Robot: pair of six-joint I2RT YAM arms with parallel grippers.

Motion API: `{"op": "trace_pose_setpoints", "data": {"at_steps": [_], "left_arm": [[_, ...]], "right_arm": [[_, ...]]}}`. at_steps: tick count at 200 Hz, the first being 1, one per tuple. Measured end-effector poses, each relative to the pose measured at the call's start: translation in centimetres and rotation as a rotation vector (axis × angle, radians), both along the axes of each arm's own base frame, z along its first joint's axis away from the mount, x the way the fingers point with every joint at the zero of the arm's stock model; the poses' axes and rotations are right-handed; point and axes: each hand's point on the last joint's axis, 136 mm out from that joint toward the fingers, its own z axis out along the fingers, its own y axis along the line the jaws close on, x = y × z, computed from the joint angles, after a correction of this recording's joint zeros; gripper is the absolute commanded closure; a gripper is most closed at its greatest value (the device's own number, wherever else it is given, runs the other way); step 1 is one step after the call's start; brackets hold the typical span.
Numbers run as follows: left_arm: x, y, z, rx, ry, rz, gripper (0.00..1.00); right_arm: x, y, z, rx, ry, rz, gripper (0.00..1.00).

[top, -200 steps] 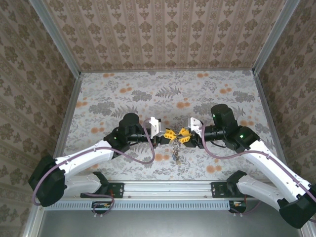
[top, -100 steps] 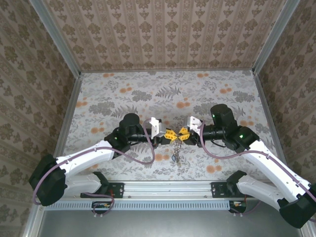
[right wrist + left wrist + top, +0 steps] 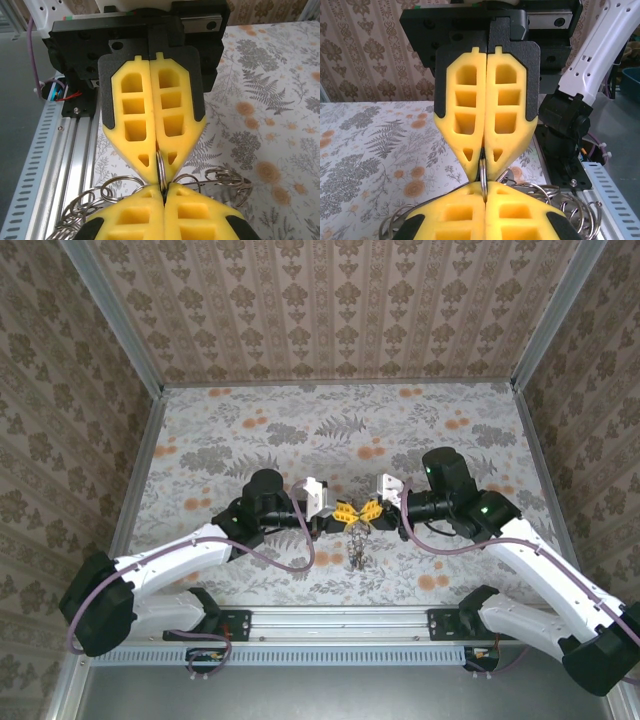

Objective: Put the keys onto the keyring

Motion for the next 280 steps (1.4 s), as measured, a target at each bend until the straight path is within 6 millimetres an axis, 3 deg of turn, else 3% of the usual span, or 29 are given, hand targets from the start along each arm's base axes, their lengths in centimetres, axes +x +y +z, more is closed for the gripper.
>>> {"op": "trace_pose_setpoints", "data": {"at_steps": [76,169,193,223,234,245,280], "left_arm": [[0.4,0.6,-2.4,0.125,0.034,0.045,0.83],[0.6,0.4,-1.8,0.125,0.030,0.052,0.84],[0.5,0.4,-1.8,0.125,0.029,0.047,1.00],[0.5,0.4,-1.9,0.128,0.030,0.046,1.00],[0.5,0.4,-1.8,0.126,0.028,0.047,1.00],[0.6,0.4,-1.6,0.119,0.022,0.050,1.00],[0.7,0.6,-1.7,0.098,0.011,0.067,1.00]], "right_arm": [[0.1,0.3,-1.9,-0.256,-0.094,0.023,1.00],[0.4,0.2,-1.6,-0.297,-0.139,0.023,1.00],[0.4,0.4,-2.0,-0.308,-0.130,0.027,1.00],[0.4,0.4,-2.0,-0.311,-0.131,0.026,1.00],[0.4,0.4,-1.9,-0.307,-0.134,0.021,0.87],[0.5,0.2,-1.7,-0.288,-0.132,0.006,0.80],[0.7,-1.2,0.0,-0.164,-0.122,-0.058,0.79]]}}
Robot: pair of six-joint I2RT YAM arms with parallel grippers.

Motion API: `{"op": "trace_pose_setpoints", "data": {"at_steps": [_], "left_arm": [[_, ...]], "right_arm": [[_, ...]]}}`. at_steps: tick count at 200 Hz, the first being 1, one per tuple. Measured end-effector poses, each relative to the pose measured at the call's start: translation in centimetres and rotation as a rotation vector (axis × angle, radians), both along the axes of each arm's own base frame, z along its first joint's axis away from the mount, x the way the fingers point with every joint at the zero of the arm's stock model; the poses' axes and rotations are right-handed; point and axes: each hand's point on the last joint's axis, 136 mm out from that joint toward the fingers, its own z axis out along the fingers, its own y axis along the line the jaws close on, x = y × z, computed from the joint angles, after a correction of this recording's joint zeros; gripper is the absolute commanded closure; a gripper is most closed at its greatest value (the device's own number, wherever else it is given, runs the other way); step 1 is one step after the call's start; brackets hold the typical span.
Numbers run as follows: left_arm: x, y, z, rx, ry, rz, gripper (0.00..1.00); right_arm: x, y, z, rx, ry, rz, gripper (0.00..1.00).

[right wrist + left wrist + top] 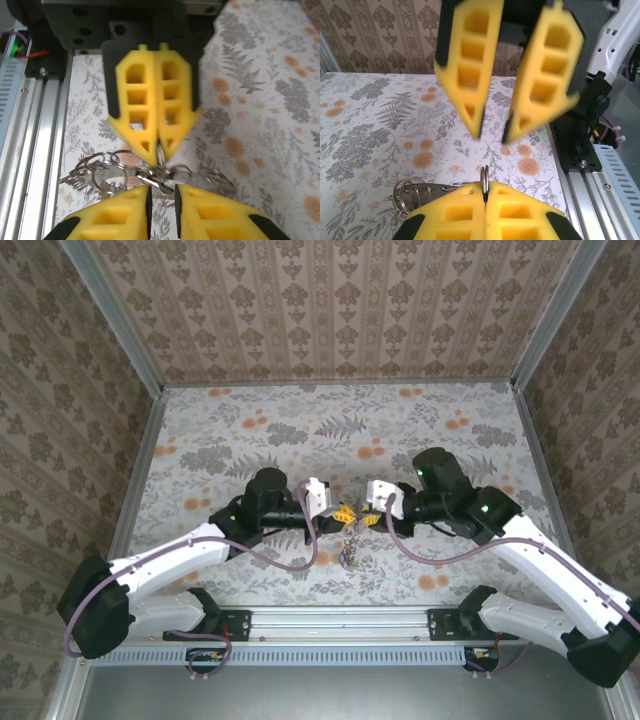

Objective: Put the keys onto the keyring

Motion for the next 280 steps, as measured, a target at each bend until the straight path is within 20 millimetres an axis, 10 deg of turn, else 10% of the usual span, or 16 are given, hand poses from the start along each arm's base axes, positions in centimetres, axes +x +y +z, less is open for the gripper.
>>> {"op": "trace_pose_setpoints", "data": {"at_steps": [280], "left_arm": [[-3.5,1.1,4.3,-0.184,-0.042,-0.163,1.00]], "right_arm": [[-2.7,2.5,-3.3,0.357,0.115,0.046,0.52]]}}
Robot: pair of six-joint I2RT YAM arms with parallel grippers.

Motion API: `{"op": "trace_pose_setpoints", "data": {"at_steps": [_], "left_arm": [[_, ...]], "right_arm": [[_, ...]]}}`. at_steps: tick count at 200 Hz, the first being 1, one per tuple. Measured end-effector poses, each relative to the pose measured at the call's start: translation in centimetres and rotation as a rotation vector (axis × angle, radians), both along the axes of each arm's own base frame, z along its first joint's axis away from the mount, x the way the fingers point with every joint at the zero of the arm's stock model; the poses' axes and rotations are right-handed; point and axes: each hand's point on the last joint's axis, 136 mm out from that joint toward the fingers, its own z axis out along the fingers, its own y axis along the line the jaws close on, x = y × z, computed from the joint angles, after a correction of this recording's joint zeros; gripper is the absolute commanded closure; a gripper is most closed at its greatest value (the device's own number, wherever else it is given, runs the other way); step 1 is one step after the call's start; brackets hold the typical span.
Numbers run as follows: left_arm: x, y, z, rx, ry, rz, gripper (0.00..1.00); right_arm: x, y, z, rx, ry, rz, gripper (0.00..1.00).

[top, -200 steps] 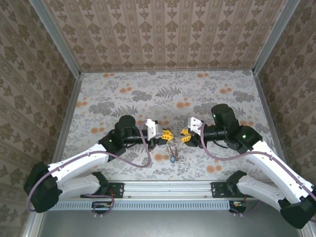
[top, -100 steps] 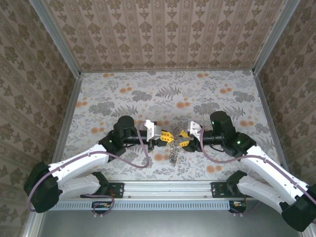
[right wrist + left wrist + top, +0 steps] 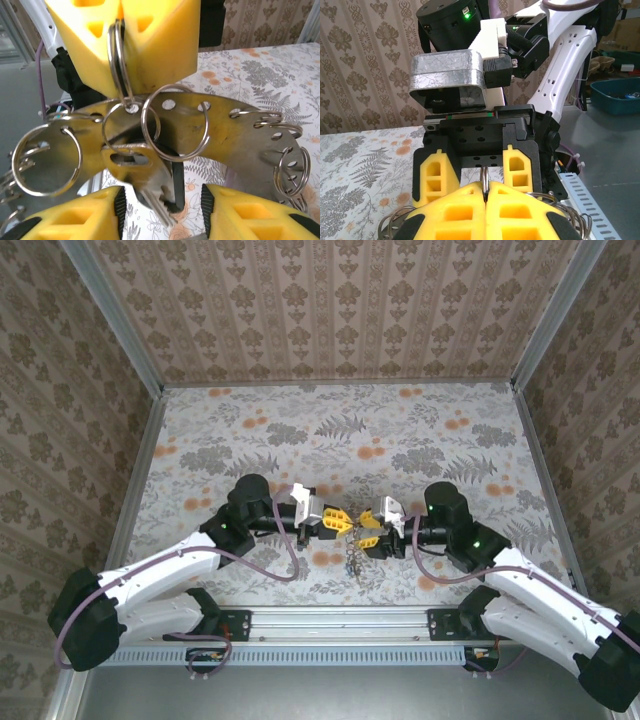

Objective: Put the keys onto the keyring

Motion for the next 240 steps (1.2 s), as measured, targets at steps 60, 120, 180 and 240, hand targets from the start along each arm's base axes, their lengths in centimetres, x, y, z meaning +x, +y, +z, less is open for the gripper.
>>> {"op": "trace_pose_setpoints", "data": {"at_steps": [60,120,180,240], "left_arm": [[-0.1,0.1,0.1,-0.002,0.002,-0.008,1.00],[0.4,0.3,0.1,-0.003,0.005,0.004,1.00],[0.9,0.7,0.1,-0.009,0.001,0.024,1.00],[0.7,1.0,-0.1,-0.003,0.005,0.023,1.00]], "right_arm": [[-0.1,0.5,0.6,0.035,0.006,0.029,0.83],[-0.6,0.5,0.6,0.025,0.030,0.049,1.00],[-1.0,0.0,2.0,-0.001,0.012,0.044,1.00],[-0.3,-0.7,3.7,-0.127,-0.032,0.030,1.00]]}}
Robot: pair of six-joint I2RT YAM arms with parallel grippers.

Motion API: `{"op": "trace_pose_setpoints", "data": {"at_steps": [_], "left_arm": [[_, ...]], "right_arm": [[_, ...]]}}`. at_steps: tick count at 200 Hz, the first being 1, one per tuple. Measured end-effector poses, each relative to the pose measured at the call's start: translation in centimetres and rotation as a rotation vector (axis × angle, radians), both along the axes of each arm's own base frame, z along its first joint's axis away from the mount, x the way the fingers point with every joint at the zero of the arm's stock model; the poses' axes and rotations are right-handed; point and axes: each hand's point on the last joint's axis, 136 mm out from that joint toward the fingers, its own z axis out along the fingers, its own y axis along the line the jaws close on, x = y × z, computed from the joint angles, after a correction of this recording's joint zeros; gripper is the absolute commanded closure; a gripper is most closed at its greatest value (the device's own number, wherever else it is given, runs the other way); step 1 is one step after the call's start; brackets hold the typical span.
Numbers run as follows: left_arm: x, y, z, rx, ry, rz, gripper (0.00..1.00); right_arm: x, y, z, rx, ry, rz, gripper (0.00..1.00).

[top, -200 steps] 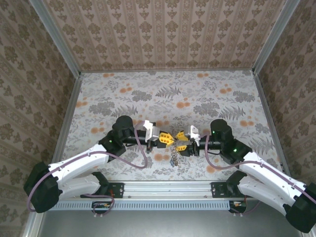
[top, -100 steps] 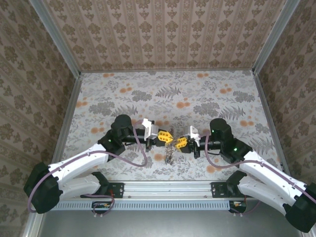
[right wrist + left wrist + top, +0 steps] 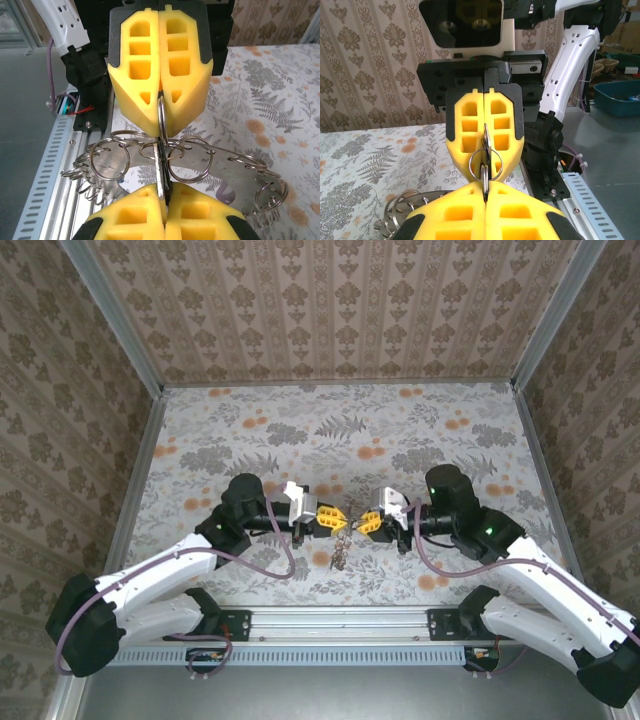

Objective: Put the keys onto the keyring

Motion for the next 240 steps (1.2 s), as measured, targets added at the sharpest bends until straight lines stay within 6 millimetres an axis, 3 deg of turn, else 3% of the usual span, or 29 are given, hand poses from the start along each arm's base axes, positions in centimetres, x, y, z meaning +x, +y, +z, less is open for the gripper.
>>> {"op": "trace_pose_setpoints", "data": {"at_steps": [76,107,149,198,235,240], "left_arm": [[0.4,0.1,-1.8,0.071,0.005,0.030,1.00],[0.7,0.2,-2.9,0.115,0.019,0.049,1.00],[1.3,-0.2,-3.3,0.146,0.020,0.072,1.00],[3.0,-0.6,-3.8,0.164,0.011,0.156,1.00],[4.2,-0.7,-3.2,0.126,-0.009,0.217,1.00],[4.3,-0.8,-3.1,0.121,-0.007,0.221,0.96]], "right_arm": [[0.9,-1.8,-0.2,-0.320,-0.083,-0.013,1.00],[1.3,-2.4,-0.7,-0.457,-0.192,-0.008,1.00],[2.3,-2.5,0.0,-0.598,-0.398,-0.012,1.00],[5.6,-3.1,0.0,-0.859,-0.639,0.003,1.00],[6.8,-2.3,2.0,-0.875,-0.804,0.003,1.00],[6.8,-2.1,2.4,-0.864,-0.823,0.003,1.00]]}}
